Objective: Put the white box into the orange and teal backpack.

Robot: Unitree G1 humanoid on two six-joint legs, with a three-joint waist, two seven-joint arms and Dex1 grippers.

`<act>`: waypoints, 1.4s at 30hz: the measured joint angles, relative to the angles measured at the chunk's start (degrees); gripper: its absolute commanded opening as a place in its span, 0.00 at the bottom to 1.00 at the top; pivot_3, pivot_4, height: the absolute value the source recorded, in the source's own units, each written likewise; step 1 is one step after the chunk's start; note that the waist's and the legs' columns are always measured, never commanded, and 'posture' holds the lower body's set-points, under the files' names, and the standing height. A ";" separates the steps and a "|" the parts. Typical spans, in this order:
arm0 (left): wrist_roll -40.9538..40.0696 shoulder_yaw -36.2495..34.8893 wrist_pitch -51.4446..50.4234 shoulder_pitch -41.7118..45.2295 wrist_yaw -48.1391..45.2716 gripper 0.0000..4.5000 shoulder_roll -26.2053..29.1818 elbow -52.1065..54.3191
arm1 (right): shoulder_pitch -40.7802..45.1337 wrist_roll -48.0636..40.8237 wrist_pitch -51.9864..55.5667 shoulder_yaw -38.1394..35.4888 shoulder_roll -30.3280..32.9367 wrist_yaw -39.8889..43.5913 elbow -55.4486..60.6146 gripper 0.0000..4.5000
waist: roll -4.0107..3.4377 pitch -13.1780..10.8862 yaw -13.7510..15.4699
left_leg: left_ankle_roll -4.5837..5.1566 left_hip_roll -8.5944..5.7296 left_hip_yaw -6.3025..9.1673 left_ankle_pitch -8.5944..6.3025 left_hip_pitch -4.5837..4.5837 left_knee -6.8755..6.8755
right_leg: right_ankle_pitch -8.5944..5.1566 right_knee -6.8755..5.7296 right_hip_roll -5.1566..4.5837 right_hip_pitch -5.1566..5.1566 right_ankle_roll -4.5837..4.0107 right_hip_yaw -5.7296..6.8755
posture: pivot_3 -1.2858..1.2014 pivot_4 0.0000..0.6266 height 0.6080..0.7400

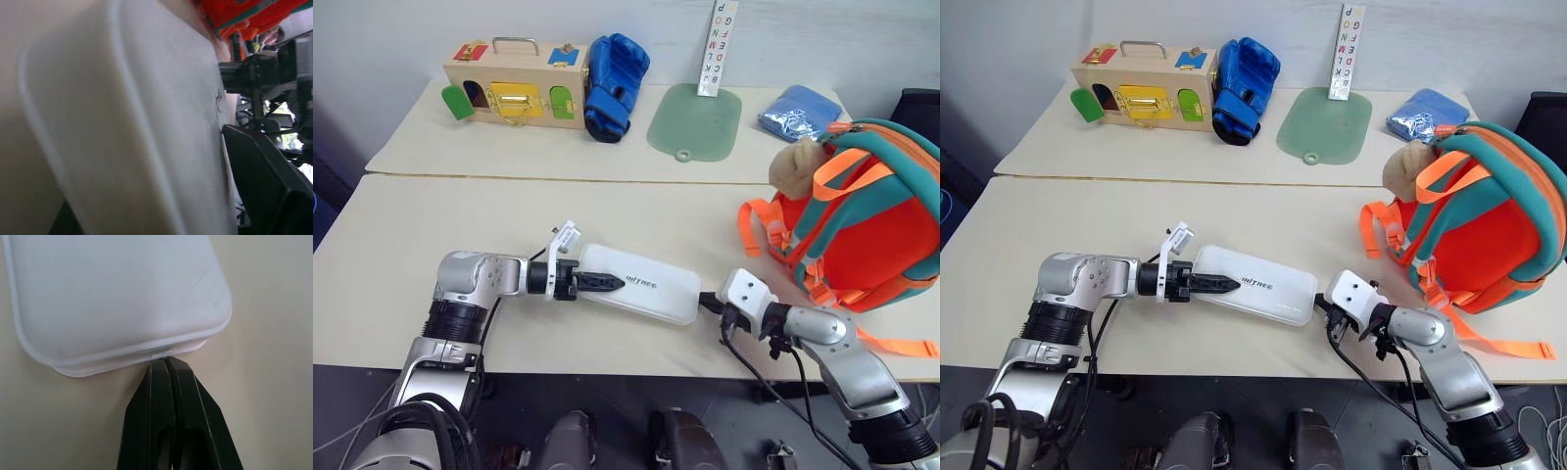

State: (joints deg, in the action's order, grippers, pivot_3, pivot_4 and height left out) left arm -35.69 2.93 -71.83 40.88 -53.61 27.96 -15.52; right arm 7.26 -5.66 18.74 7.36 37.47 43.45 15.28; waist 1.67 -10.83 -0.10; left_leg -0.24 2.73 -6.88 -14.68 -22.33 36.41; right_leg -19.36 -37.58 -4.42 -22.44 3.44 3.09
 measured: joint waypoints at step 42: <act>-14.05 -23.69 0.83 -5.19 9.60 0.30 5.52 11.95 | 15.95 -24.32 13.76 -30.17 -11.50 -21.45 -9.94 0.33 | -0.01 -0.07 -1.80 | -0.14 0.05 -0.07 0.09 -0.09 -0.36 | -0.02 0.06 0.08 -0.23 -0.01 -0.07 | 0.52 0.24 1.00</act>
State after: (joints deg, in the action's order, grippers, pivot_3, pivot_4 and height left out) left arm -49.74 -20.76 -71.00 35.69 -44.01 33.48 -3.57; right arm 23.21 -29.99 32.50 -22.81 25.96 22.00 5.34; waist 1.66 -10.90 -1.90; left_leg -0.38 2.78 -6.95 -14.58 -22.42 36.05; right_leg -19.38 -37.52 -4.34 -22.68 3.43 3.01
